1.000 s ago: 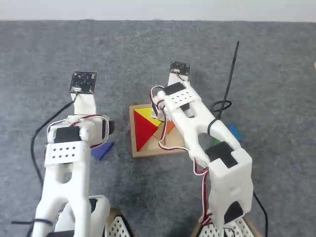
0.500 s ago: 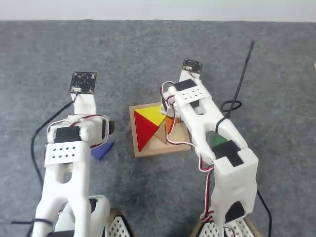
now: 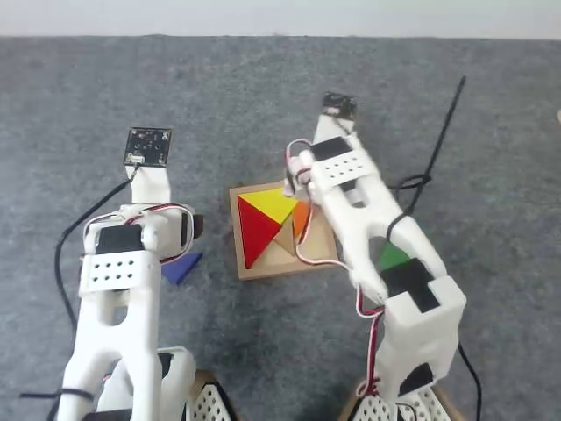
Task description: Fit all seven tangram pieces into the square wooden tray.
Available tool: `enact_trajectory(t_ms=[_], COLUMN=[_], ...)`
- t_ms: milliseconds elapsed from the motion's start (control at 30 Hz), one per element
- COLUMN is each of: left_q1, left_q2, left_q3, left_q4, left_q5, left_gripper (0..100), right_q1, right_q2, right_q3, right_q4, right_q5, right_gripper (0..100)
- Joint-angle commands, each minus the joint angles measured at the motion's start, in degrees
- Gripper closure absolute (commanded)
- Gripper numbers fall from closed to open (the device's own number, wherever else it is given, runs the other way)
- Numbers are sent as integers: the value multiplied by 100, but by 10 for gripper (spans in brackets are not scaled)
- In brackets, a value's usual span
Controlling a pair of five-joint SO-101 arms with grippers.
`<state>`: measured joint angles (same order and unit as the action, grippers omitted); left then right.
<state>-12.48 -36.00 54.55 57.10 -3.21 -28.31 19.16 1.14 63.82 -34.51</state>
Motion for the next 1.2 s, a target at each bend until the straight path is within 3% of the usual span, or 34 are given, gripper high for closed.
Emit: enact_trajectory(t_ms=[0,100,333,833,1167], left_q1=[0,0,0,0,18], left_q2=[-62,-62,-62,-62,-62], left_q3=[-31,-31,-31,-31,-31], left_q4=[-18,-18,-18,-18,-18], left_q5=[26,26,26,26,26], left_gripper=[783,783,783,783,783], right_q1=[-48,-40,-40,-207,-251], right_q2=[75,321,734,769,690], right_q3=[-62,-158,-369,-1011,-1732], right_q4=[-84,-136,-391,-40,857], right_q5=[-334,-571,-870,-844,-501], right_gripper=[779,753,798,827,827])
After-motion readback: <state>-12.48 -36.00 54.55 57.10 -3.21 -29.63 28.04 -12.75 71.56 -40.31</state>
